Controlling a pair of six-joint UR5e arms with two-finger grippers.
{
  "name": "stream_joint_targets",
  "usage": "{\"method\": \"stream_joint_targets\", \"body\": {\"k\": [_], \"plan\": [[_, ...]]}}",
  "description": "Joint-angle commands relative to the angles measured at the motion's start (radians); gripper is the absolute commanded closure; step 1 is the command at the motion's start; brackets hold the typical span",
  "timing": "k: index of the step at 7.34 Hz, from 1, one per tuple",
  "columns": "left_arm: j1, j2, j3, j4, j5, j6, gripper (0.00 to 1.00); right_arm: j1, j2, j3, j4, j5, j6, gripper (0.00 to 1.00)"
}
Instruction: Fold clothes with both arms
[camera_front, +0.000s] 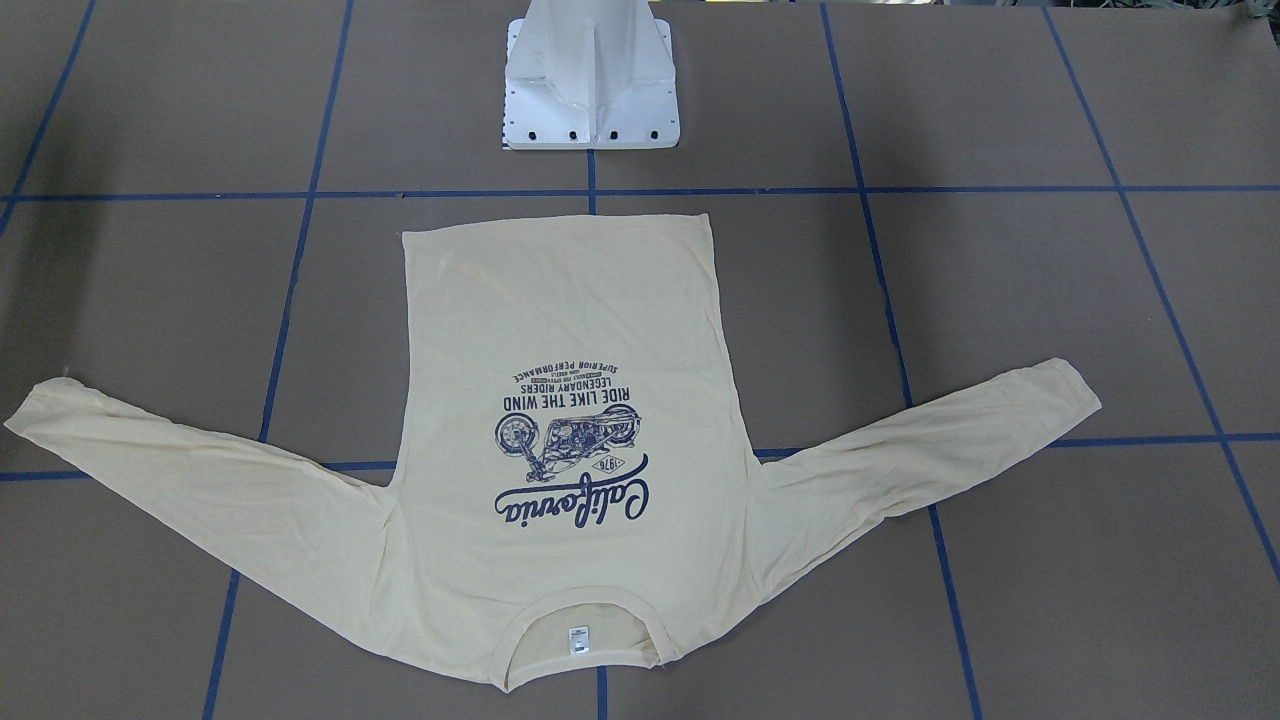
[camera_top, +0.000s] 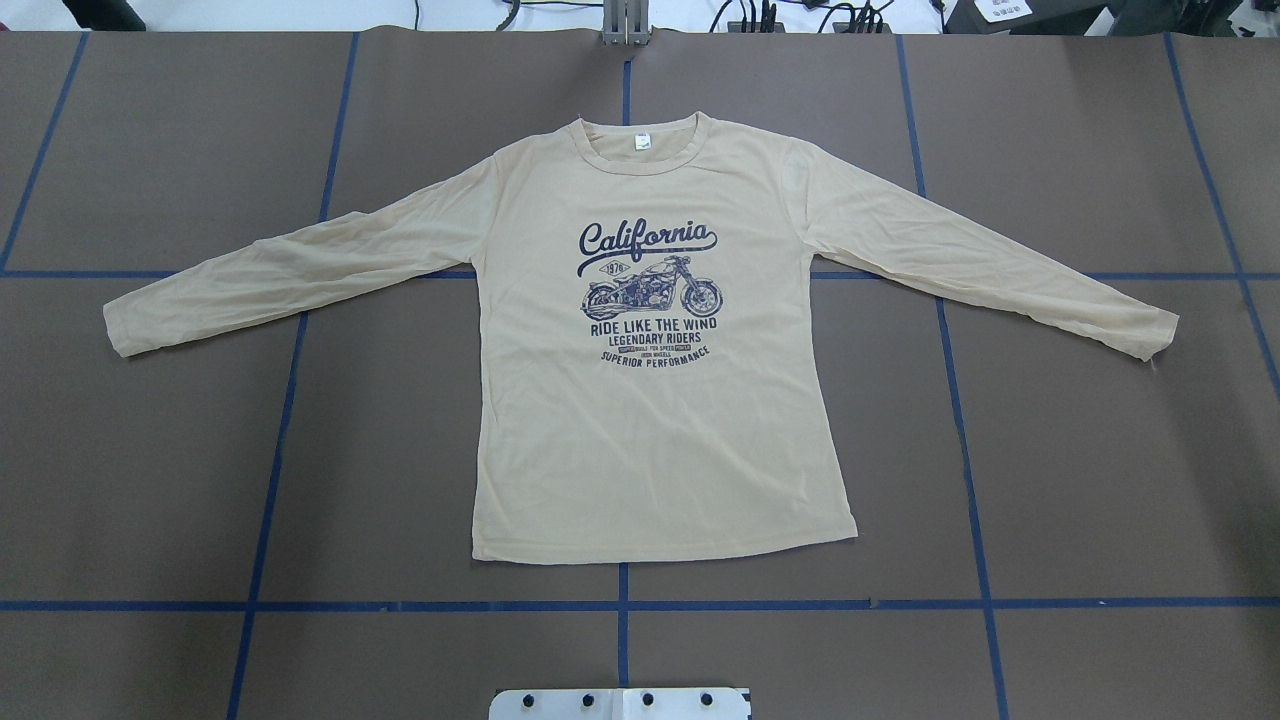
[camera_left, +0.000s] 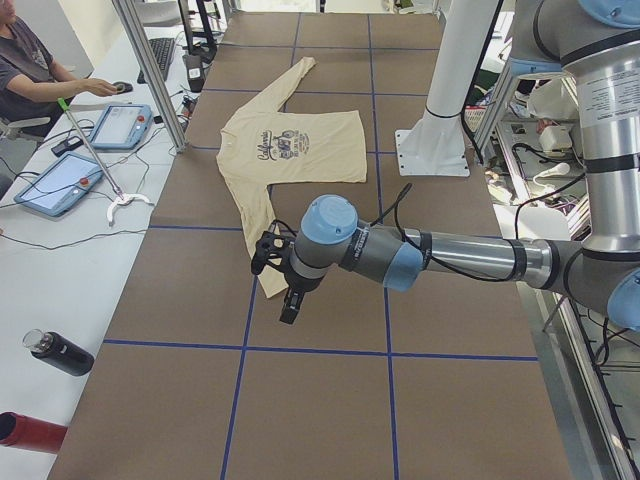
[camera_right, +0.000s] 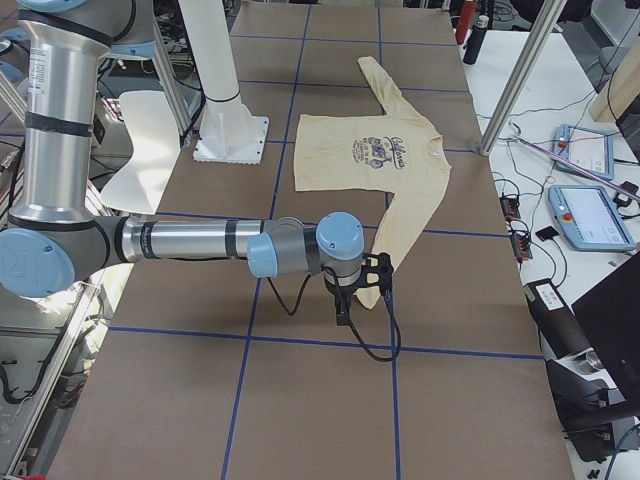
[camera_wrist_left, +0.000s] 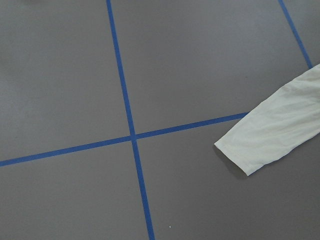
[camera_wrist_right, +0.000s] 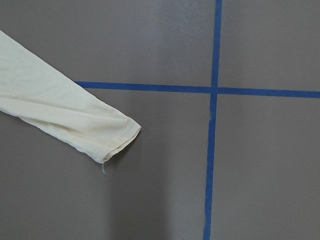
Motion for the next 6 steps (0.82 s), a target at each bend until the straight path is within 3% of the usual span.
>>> {"method": "stream_joint_targets", "body": {"k": [1,6], "plan": [[0.0,0.001,0.002,-0.009,-0.01,-0.002,0.0,0.003,0.003,0.002,0.001,-0.003,0.0,0.0],[0.008,0.0,0.007,-0.014,-0.006,0.002,0.0,-0.001,0.001,-0.023,0.001,-0.002,0.0,0.0]]}}
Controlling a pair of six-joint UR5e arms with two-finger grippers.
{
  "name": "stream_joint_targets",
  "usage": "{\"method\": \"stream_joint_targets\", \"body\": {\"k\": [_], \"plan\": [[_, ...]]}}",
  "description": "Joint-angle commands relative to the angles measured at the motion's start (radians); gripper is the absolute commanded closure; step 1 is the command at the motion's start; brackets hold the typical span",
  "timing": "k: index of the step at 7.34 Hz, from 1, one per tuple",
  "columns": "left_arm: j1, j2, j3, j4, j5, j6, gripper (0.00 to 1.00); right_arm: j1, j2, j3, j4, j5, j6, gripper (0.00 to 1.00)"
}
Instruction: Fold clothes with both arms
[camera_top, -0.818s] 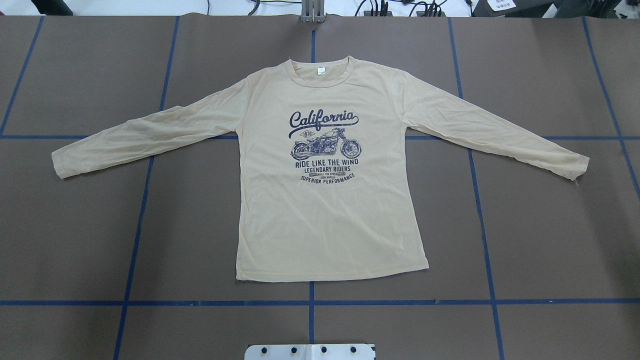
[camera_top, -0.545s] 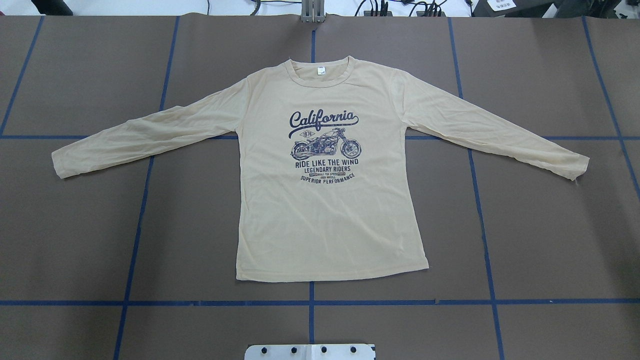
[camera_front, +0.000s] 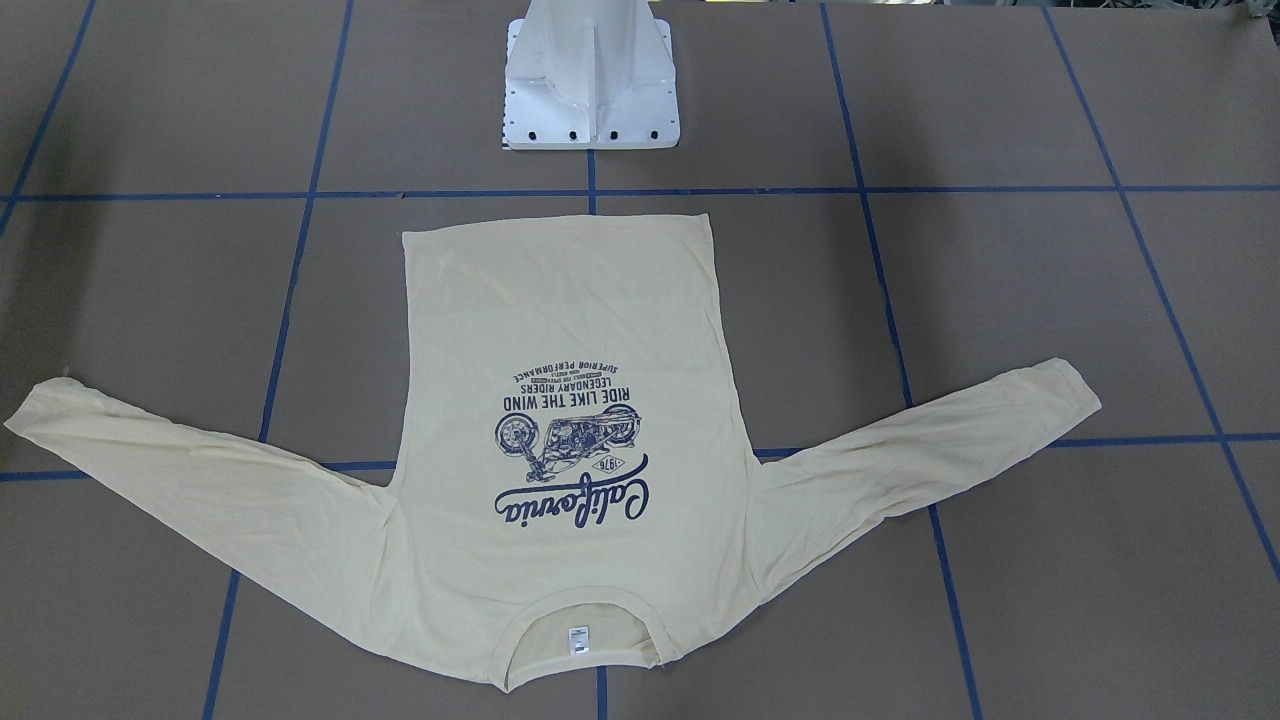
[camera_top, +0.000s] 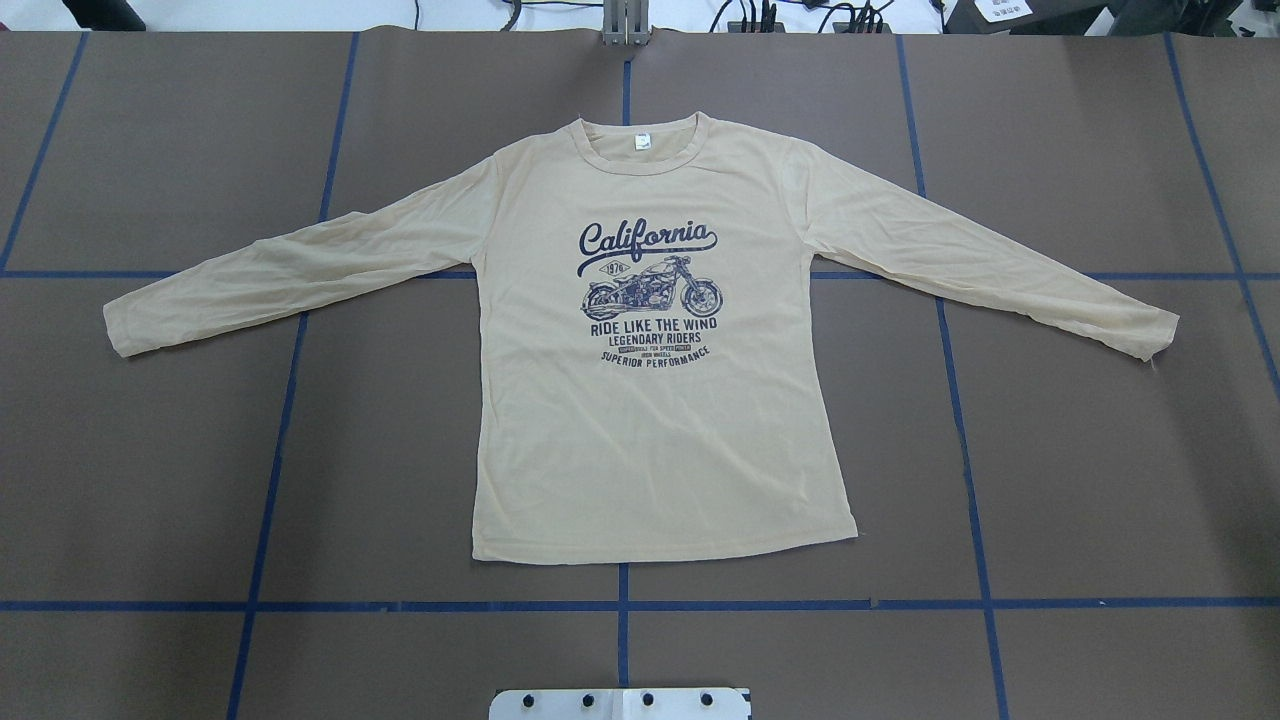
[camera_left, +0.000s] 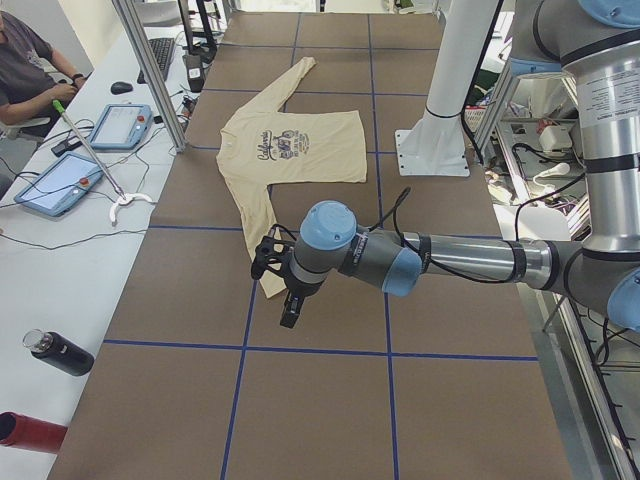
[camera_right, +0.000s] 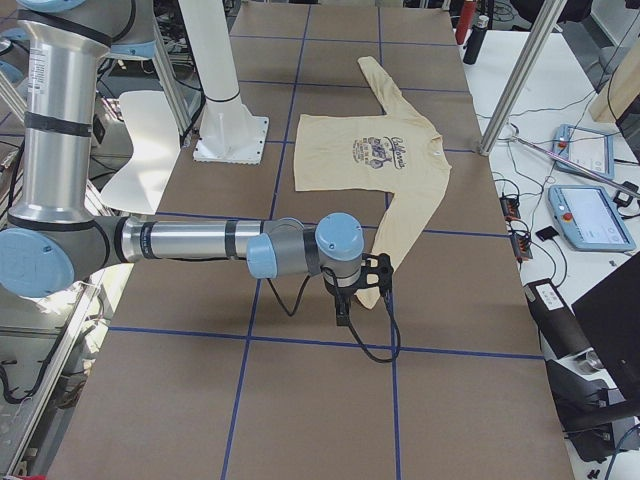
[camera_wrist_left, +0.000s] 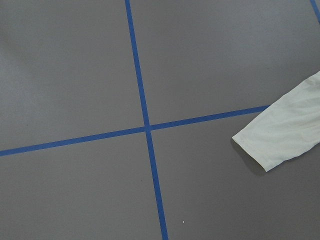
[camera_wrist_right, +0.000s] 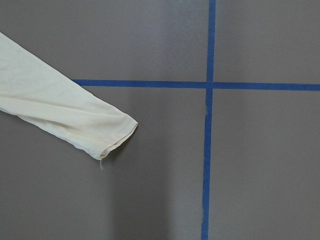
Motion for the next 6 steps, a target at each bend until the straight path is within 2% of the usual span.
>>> {"method": "stream_joint_targets", "body": {"k": [1,2,4,6], "plan": [[0.006,-0.001,-0.001,0.001,0.001,0.003,0.0,-0.066,0.021,-0.041,0.009,-0.001,-0.001,0.0],[0.004,0.0,0.0,-0.002,0.0,0.003,0.0,-0.088,0.03,-0.07,0.037,-0.009,0.001,0.0],[0.006,0.0,0.004,-0.003,-0.002,0.005,0.0,-0.153,0.037,-0.154,0.204,-0.009,0.023,0.0],[0.015,0.0,0.005,-0.066,-0.015,0.006,0.0,-0.195,0.127,-0.236,0.232,-0.001,0.217,0.0]]}}
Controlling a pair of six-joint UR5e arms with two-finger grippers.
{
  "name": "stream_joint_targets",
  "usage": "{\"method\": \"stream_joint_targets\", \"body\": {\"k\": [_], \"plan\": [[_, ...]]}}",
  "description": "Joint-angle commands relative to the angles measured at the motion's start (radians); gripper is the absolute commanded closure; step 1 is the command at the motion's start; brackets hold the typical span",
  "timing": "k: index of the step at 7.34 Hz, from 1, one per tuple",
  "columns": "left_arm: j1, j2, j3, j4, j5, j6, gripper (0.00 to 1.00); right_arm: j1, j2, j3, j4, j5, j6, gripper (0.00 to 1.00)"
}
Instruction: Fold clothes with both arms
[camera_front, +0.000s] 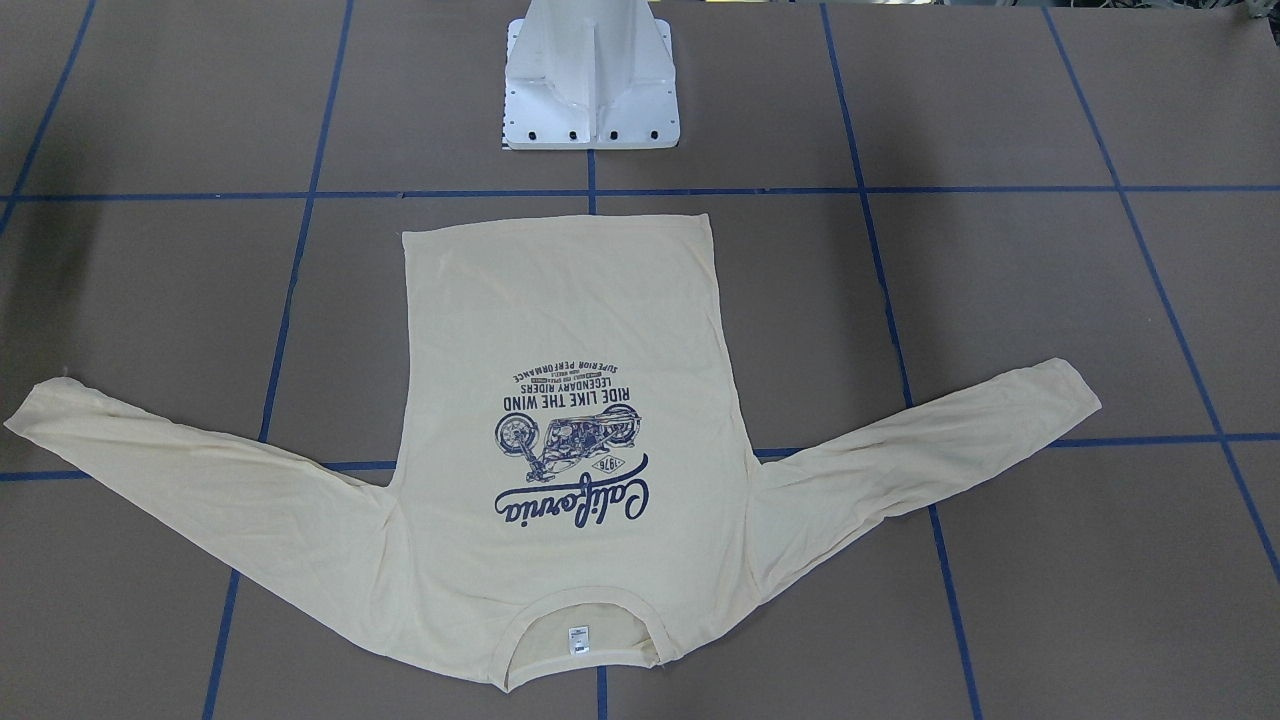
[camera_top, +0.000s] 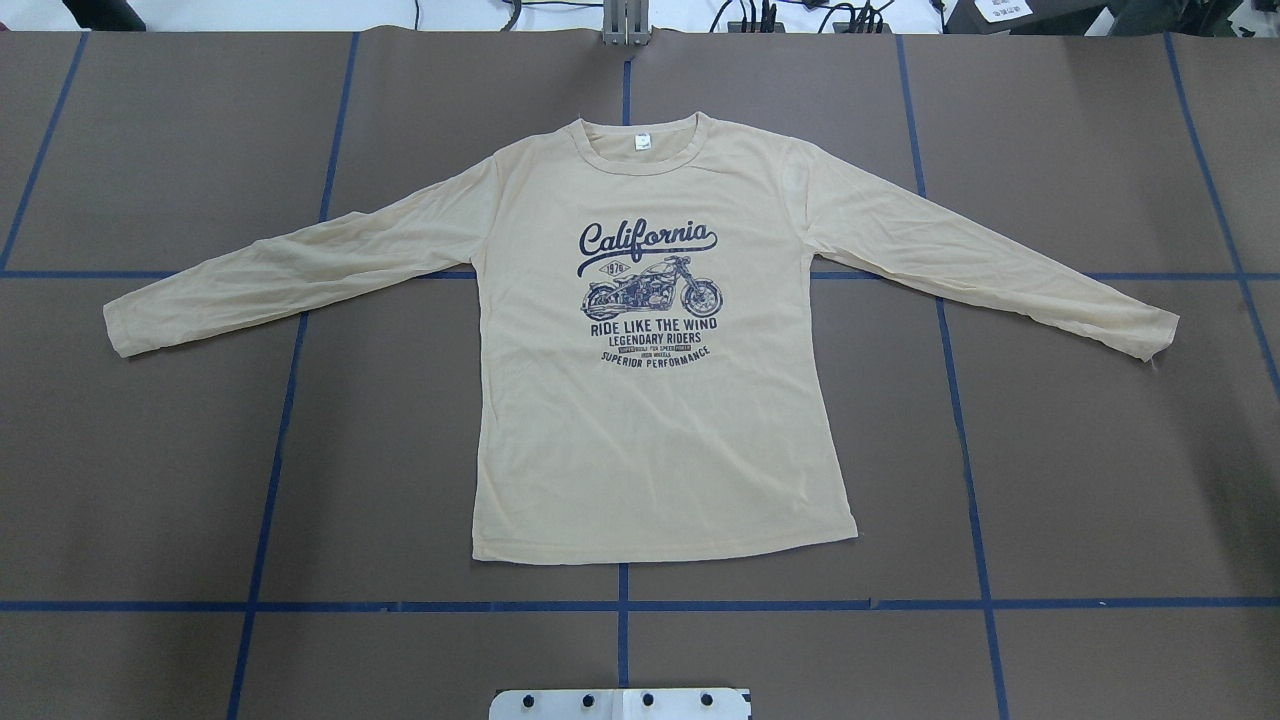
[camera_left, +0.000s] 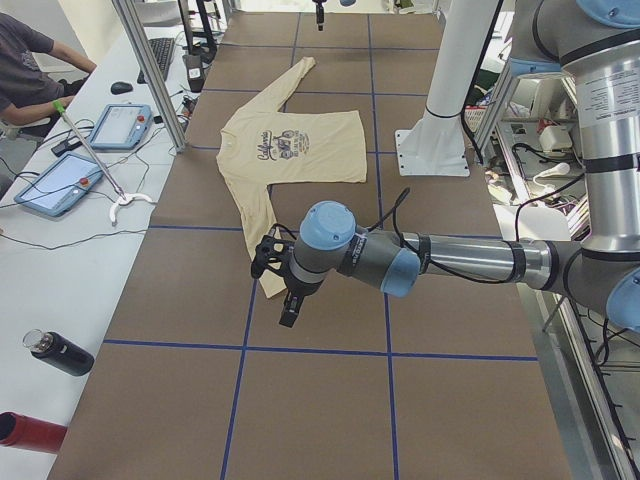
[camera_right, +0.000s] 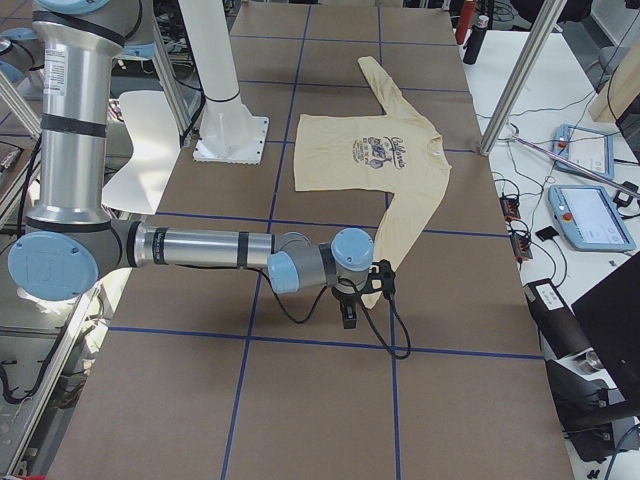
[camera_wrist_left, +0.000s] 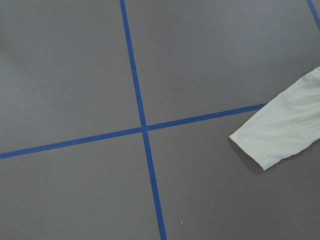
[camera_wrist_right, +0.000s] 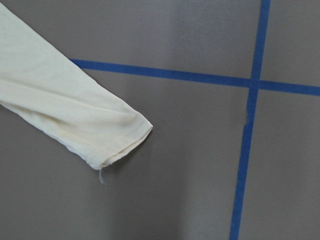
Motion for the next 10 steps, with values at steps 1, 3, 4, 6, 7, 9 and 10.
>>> {"method": "stream_joint_targets", "body": {"k": [1,3,4,6,7,9,10], "plan": [[0.006,0.001,0.002,-0.055,-0.061,-0.007,0.0,-0.077,0.105,-0.07,0.025,-0.004,0.245,0.0],[0.017,-0.001,0.002,-0.088,-0.065,-0.005,0.0,-0.116,0.209,-0.185,0.026,-0.001,0.316,0.0],[0.022,0.0,0.002,-0.09,-0.065,-0.011,0.0,-0.128,0.21,-0.193,0.026,-0.003,0.316,0.0],[0.023,-0.001,0.012,-0.09,-0.065,-0.01,0.01,-0.149,0.208,-0.199,0.026,-0.006,0.316,0.0],[0.029,-0.022,0.012,-0.088,-0.066,-0.011,0.01,-0.154,0.208,-0.222,0.029,-0.01,0.314,0.0],[0.054,-0.032,0.012,-0.087,-0.067,-0.011,0.01,-0.156,0.211,-0.249,0.026,-0.014,0.317,0.0],[0.054,-0.03,0.013,-0.076,-0.065,-0.013,0.01,-0.154,0.223,-0.25,0.026,-0.014,0.322,0.0]]}}
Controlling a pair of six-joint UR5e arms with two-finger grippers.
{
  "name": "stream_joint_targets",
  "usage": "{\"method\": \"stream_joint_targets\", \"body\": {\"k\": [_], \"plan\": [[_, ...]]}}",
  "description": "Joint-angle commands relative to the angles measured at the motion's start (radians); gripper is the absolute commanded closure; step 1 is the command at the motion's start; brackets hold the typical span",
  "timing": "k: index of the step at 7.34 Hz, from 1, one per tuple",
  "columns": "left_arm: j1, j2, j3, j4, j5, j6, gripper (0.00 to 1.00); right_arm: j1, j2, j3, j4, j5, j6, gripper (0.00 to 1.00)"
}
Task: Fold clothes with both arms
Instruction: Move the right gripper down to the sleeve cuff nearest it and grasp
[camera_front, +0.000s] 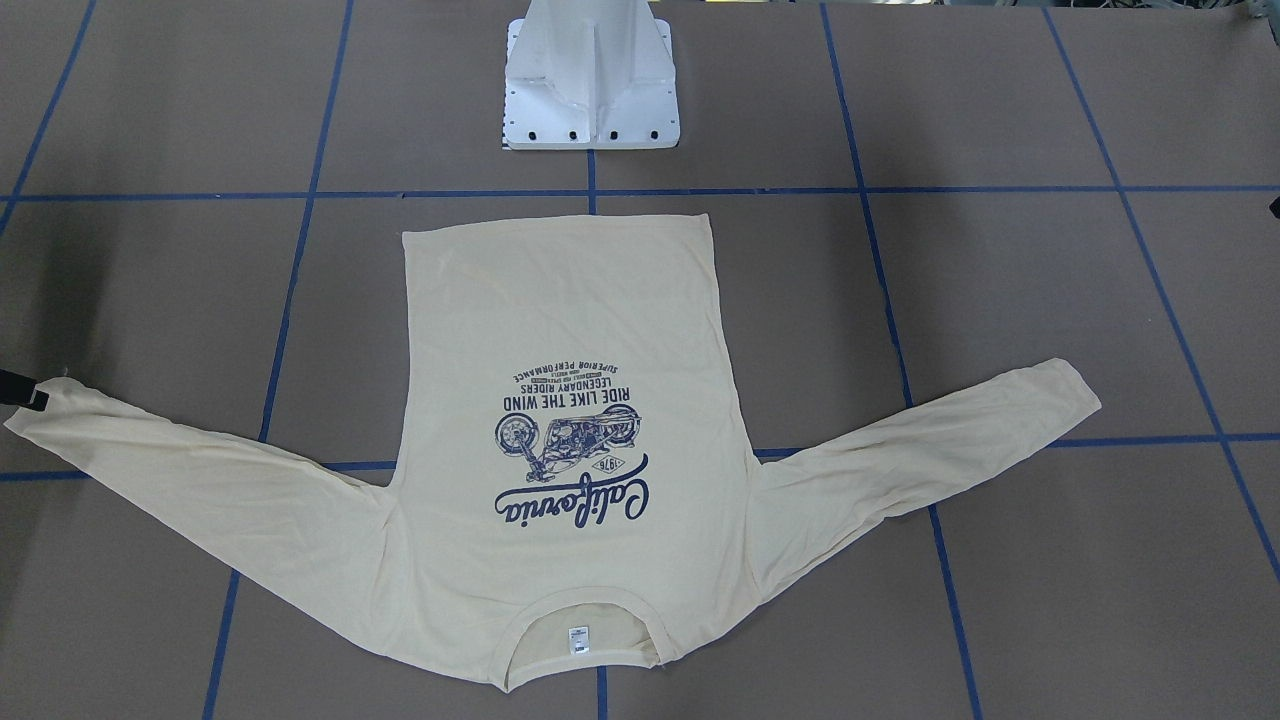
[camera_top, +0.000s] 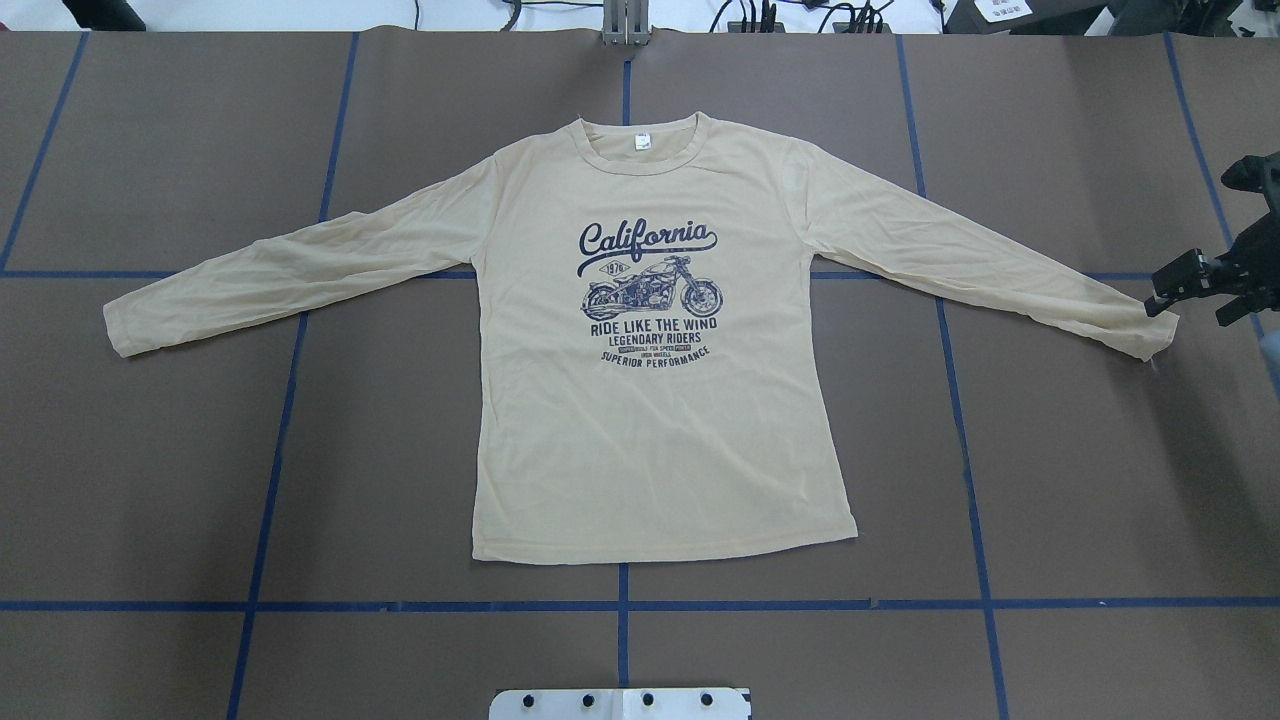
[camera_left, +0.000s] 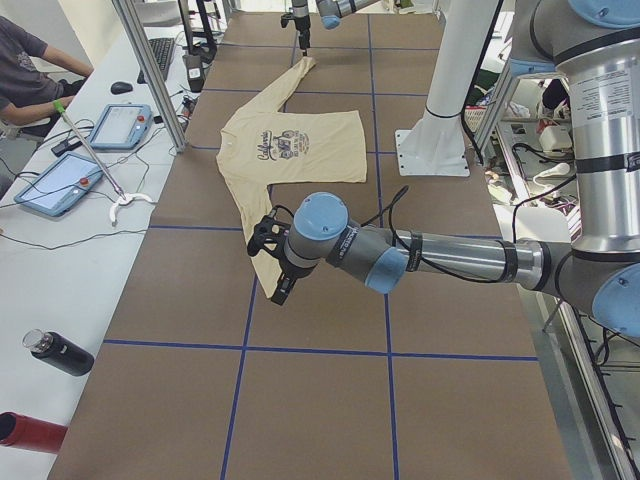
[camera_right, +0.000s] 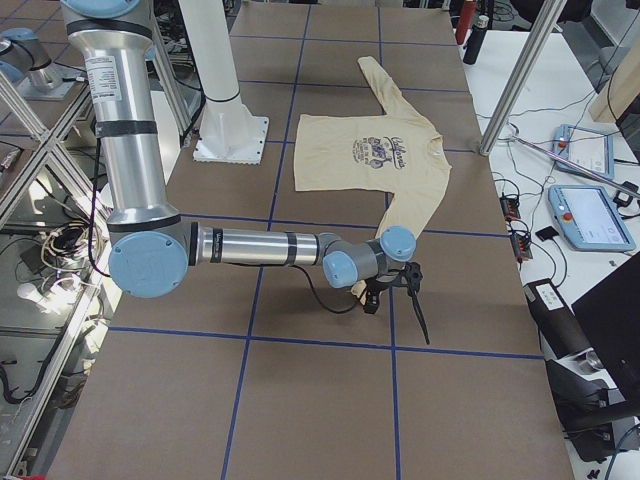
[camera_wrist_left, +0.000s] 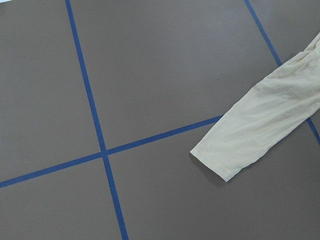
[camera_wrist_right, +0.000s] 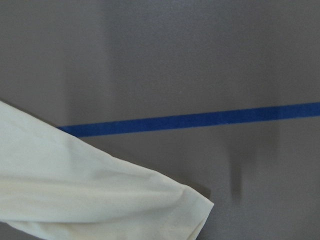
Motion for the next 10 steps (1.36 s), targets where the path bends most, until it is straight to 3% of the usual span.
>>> {"method": "stream_joint_targets", "body": {"k": [1,6,8,10], "plan": [[0.004,0.0,0.0,0.008,0.0,-0.001,0.0,-0.001,0.014,-0.015,-0.001,-0.001,0.006,0.0],[0.004,0.0,-0.003,0.004,0.0,-0.001,0.01,-0.001,0.067,-0.095,-0.001,-0.028,0.061,0.01],[0.004,0.0,-0.005,0.002,0.0,-0.001,0.01,-0.001,0.066,-0.1,-0.001,-0.028,0.069,0.18],[0.004,0.0,-0.005,0.002,0.0,-0.001,0.01,-0.001,0.064,-0.105,-0.001,-0.028,0.07,0.18]]}}
